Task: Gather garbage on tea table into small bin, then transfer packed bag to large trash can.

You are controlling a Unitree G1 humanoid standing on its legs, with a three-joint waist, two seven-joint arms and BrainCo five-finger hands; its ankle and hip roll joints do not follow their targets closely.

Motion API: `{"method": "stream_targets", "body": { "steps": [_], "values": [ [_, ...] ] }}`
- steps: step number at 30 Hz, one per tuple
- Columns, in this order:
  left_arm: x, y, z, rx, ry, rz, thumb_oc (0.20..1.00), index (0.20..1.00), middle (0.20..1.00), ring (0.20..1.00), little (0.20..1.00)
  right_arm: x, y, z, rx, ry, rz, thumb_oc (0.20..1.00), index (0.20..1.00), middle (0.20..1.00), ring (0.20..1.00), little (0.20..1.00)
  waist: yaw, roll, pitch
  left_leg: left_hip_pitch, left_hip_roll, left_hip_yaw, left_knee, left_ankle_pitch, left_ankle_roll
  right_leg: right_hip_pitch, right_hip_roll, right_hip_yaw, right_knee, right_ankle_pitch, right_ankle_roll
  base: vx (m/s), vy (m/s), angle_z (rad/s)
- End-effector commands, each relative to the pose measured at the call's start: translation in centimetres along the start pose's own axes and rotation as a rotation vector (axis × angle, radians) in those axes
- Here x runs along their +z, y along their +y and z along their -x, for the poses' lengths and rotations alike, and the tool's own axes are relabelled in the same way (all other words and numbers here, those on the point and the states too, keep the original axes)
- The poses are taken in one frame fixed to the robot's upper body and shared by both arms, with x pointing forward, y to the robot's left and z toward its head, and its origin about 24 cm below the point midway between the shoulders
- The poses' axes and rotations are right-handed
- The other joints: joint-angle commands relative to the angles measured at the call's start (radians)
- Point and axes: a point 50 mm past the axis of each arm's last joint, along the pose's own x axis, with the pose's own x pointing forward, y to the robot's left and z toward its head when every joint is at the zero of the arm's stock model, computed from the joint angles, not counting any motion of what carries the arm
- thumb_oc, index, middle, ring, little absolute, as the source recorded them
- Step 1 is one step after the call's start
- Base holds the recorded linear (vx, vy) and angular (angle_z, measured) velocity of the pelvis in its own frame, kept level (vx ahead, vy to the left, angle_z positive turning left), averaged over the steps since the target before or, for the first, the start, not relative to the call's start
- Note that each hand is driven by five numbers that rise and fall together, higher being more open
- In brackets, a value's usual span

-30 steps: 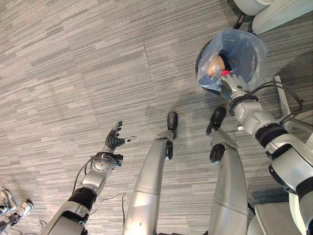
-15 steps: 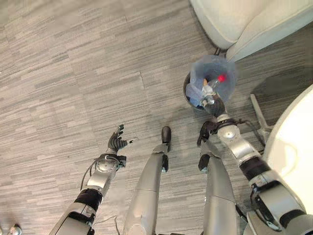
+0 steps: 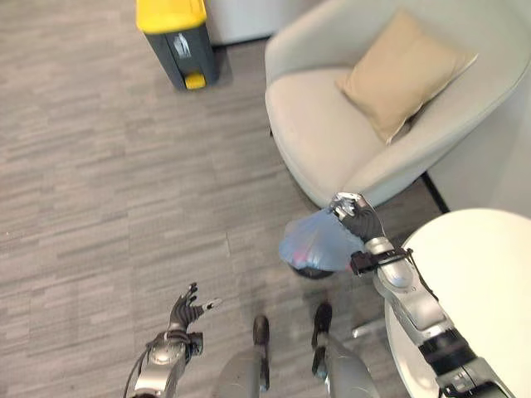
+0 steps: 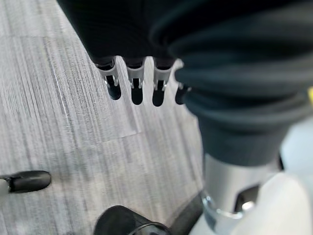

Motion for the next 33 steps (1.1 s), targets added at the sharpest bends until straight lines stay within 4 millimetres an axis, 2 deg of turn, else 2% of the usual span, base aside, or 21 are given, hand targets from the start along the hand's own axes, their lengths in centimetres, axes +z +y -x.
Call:
{"method": "stream_targets", "body": {
  "steps": [1,5,8,10,11,12,15,16,17,20,23,24,25,28,30,31,33],
  "values": [
    [2.2,0.9,-0.5,-0.009,-0.093,-0.049,1.0,1.0,1.0,1.0,1.0,4.1,0.1,-1.0,0.043,-0.207,-0.013,0.2,0.2,0.2,0.2,0.2,0.005,0.012,0.006,0.034,-0.023,0.009,-0.08,0.023,-0.008,0.066,-0.027,-0.004,0.007,-0.027,0.073,0.09,0.114,-0.15],
    [2.3,0.9,-0.1,-0.019,-0.109,-0.049,1.0,1.0,1.0,1.0,1.0,3.9,0.7,-0.5,0.07,-0.204,-0.041,0.2,0.2,0.2,0.2,0.2,0.001,0.012,0.01,0.067,-0.022,0.015,-0.091,0.028,0.001,0.065,-0.022,0.04,0.044,0.005,0.093,-0.07,0.062,-0.17],
    [4.2,0.6,-0.6,-0.031,-0.171,-0.073,1.0,1.0,1.0,1.0,1.0,4.3,0.5,-0.5,0.06,-0.226,-0.037,0.2,0.2,0.2,0.2,0.2,-0.004,0.017,0.036,0.034,-0.007,0.004,-0.072,0.055,0.017,0.037,0.035,0.164,0.221,-0.085,0.082,-0.24,-0.01,-0.1],
    [6.4,0.6,-0.4,-0.044,-0.268,-0.087,1.0,1.0,1.0,1.0,1.0,4.6,0.2,-0.5,0.043,-0.247,-0.042,0.2,0.2,0.2,0.2,0.2,0.016,0.014,0.009,-0.014,0.003,-0.026,-0.046,0.081,0.014,0.074,0.087,0.215,0.349,-0.15,0.061,-0.35,-0.288,0.79],
    [7.9,0.4,0.1,-0.059,-0.342,-0.074,1.0,1.0,1.0,1.0,1.0,4.8,0.2,-0.8,0.031,-0.255,-0.083,0.2,0.2,0.2,0.2,0.2,0.052,-0.008,-0.009,-0.06,-0.002,-0.05,-0.036,0.116,-0.019,0.16,0.106,0.215,0.199,-0.232,0.024,-0.41,-0.499,0.76],
    [9.3,0.0,0.3,-0.074,-0.402,-0.052,1.0,1.0,1.0,1.0,1.0,5.1,0.1,-1.2,0.019,-0.265,-0.096,0.2,0.2,0.2,0.2,0.2,0.065,-0.005,-0.01,-0.129,0.006,-0.062,-0.037,0.174,-0.059,0.179,0.135,0.229,0.096,-0.236,0.0,-0.39,-0.484,0.42],
    [11.4,-1.0,0.7,-0.117,-0.491,-0.048,1.0,1.0,1.0,1.0,1.0,5.7,-0.4,-1.7,0.016,-0.283,-0.093,0.2,0.2,0.2,0.2,0.2,0.071,0.008,0.008,-0.195,0.017,-0.079,-0.044,0.238,-0.107,0.163,0.153,0.201,0.061,-0.222,-0.015,-0.32,-0.203,0.62],
    [12.9,-1.8,1.0,-0.157,-0.553,-0.063,1.0,1.0,1.0,1.0,1.0,5.9,-0.5,-1.9,0.025,-0.286,-0.084,0.2,0.2,0.2,0.2,0.2,0.065,0.001,0.019,-0.207,0.011,-0.067,-0.009,0.197,-0.089,0.135,0.138,0.176,0.059,-0.201,-0.011,-0.33,-0.091,0.54],
    [12.9,-1.7,1.0,-0.157,-0.553,-0.063,1.0,1.0,1.0,1.0,1.0,5.9,-0.5,-1.9,0.025,-0.286,-0.084,0.2,0.2,0.2,0.2,0.2,0.063,0.001,0.019,-0.21,0.01,-0.069,-0.004,0.194,-0.089,0.135,0.137,0.174,0.059,-0.202,-0.011,-0.33,-0.062,0.63],
    [14.5,-2.7,1.6,-0.213,-0.63,-0.104,1.0,1.0,1.0,1.0,1.0,6.5,-0.2,-2.0,0.064,-0.304,-0.085,0.2,0.2,0.2,0.2,0.2,0.022,-0.027,0.012,-0.149,0.024,0.011,0.093,0.064,-0.05,0.101,0.085,0.113,0.036,-0.148,0.0,-0.21,-0.045,0.69],
    [15.3,-3.4,1.9,-0.254,-0.674,-0.166,1.0,1.0,1.0,1.0,1.0,6.6,0.1,-2.0,0.112,-0.304,-0.094,0.2,0.2,0.2,0.2,0.2,-0.006,-0.039,-0.001,-0.056,0.039,0.044,0.139,-0.028,-0.049,0.1,0.061,0.079,0.001,-0.115,0.005,-0.1,0.003,0.7],
    [15.8,-4.2,2.2,-0.289,-0.704,-0.233,1.0,1.0,1.0,1.0,1.0,6.8,0.6,-1.8,0.151,-0.307,-0.111,0.2,0.2,0.2,0.2,0.2,-0.032,-0.027,-0.033,0.034,0.059,0.071,0.087,-0.039,-0.057,0.111,0.064,0.052,-0.035,-0.098,0.014,-0.04,0.068,0.53],
    [15.8,-4.2,2.2,-0.29,-0.704,-0.233,1.0,1.0,1.0,1.0,1.0,6.8,0.5,-1.8,0.151,-0.307,-0.11,0.2,0.2,0.2,0.2,0.2,-0.033,-0.027,-0.032,0.037,0.059,0.07,0.082,-0.036,-0.058,0.113,0.064,0.05,-0.037,-0.097,0.014,0.01,0.08,0.63],
    [15.8,-4.6,2.4,-0.306,-0.714,-0.258,1.0,1.0,1.0,1.0,1.0,6.9,1.1,-1.5,0.185,-0.314,-0.138,0.2,0.2,0.2,0.2,0.2,-0.044,-0.011,-0.062,0.098,0.066,0.094,-0.03,-0.022,-0.061,0.136,0.08,0.043,-0.061,-0.093,0.016,0.04,0.073,0.34],
    [15.9,-5.2,2.4,-0.322,-0.72,-0.28,1.0,1.0,1.0,1.0,1.0,6.9,1.5,-1.5,0.206,-0.313,-0.162,0.2,0.2,0.2,0.2,0.2,-0.046,-0.013,-0.073,0.123,0.06,0.086,-0.061,-0.017,-0.061,0.153,0.081,0.045,-0.068,-0.088,0.017,0.06,0.108,-0.02],
    [16.6,-6.2,2.5,-0.35,-0.755,-0.328,1.0,1.0,1.0,1.0,1.0,7.2,2.5,-1.4,0.253,-0.32,-0.197,0.2,0.2,0.2,0.2,0.2,-0.051,-0.018,-0.095,0.16,0.059,0.094,-0.091,-0.019,-0.059,0.179,0.083,0.052,-0.077,-0.083,0.023,0.08,0.117,-0.01],
    [17.5,-7.0,2.6,-0.355,-0.796,-0.366,1.0,1.0,1.0,1.0,1.0,7.4,3.1,-1.3,0.285,-0.325,-0.215,0.2,0.2,0.2,0.2,0.2,-0.054,-0.021,-0.1,0.17,0.056,0.095,-0.091,-0.023,-0.058,0.188,0.082,0.058,-0.079,-0.079,0.026,0.03,0.091,-0.07]
  ]
}}
